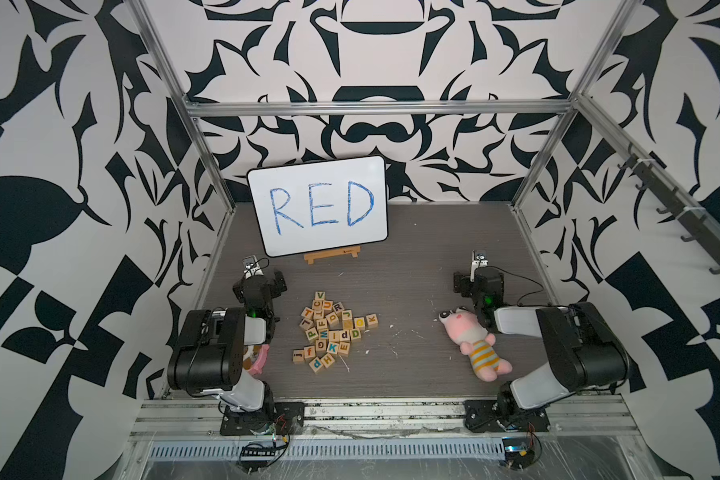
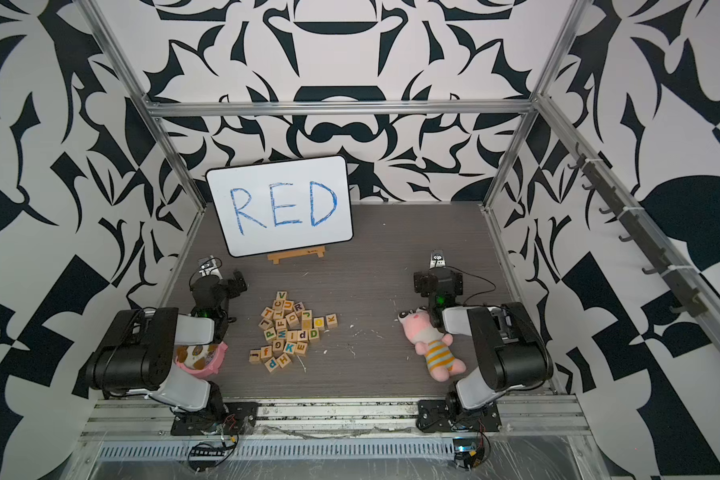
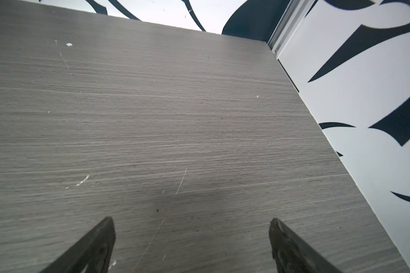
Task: Assemble the uppercase word "red" with letter blocks
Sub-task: Pick up the letter block from the center of the board.
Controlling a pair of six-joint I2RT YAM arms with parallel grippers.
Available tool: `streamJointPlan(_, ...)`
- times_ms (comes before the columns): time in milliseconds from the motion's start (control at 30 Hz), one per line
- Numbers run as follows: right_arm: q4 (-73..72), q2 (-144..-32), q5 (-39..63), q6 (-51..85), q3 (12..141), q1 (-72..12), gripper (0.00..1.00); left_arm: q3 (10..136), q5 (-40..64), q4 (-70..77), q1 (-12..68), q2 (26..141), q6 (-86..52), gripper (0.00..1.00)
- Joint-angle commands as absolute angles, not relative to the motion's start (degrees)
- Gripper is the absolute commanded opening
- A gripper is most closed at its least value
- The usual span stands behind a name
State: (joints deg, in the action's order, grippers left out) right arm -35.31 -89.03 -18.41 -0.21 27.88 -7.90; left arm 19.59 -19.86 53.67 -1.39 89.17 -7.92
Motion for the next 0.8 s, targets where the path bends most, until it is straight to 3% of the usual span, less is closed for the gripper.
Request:
streamJointPlan(0,-30.11,-90.03,-19.65,-0.37,33.43,-8.17,1.0,20.58,-19.34,53.03,-1.41,88.59,-8.12,0.99)
streamJointPlan(267,-43.42,-86.66,-27.18,2.74,24.28,-8.36,1.0,20.66,-19.36,53.0,-1.41,88.65,-8.15,1.0)
streamJointPlan(567,-56.07,-89.6,-17.09,-1.01,19.12,-8.27,1.0,20.66,-19.35,53.0,-1.34,88.64,-8.09,0.99)
streamJointPlan(767,-53.8,-89.06,-16.57,-0.61,19.69,-7.82,1.0,20.64,-19.34,53.0,-1.4,88.54,-8.17,1.0)
